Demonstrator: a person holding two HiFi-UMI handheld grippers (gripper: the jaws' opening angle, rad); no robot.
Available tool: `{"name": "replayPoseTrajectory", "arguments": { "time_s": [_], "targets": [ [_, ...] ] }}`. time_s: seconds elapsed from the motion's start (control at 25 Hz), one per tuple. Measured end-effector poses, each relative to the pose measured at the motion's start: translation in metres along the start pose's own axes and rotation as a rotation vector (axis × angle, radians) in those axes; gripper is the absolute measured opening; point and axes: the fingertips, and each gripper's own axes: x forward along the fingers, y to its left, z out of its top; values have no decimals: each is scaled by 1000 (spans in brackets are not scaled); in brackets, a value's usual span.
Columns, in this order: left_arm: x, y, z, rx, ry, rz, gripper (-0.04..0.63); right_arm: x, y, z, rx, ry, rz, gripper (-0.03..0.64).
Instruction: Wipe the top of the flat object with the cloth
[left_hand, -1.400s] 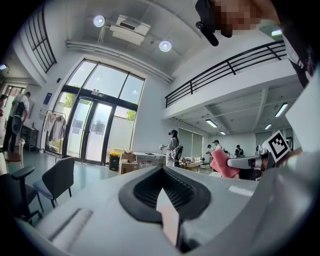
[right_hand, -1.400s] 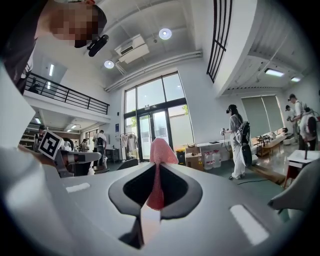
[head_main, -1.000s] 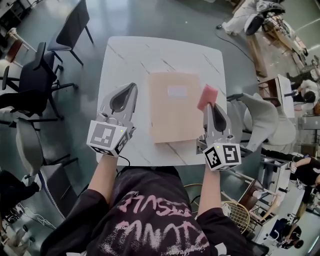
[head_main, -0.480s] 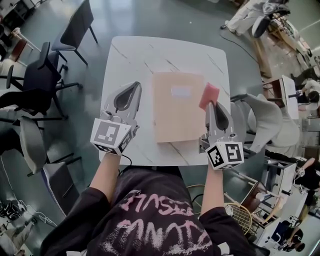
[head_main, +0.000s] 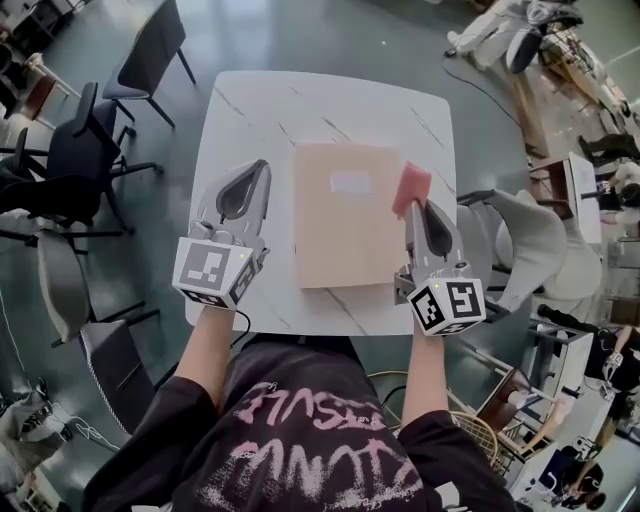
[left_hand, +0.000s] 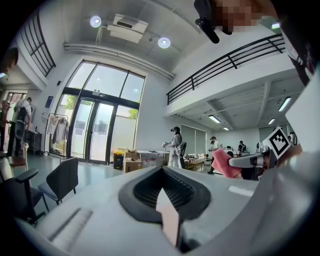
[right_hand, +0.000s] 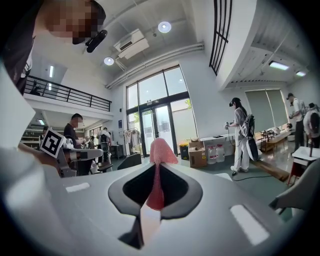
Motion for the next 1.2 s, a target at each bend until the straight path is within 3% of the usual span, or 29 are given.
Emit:
{"name": "replayPoseTrajectory", "arguments": {
  "time_s": [1.2],
  "targets": [
    [27, 10, -75, -24, 84, 79, 1, 36, -17, -77, 56, 187, 47, 46]
  ]
}}
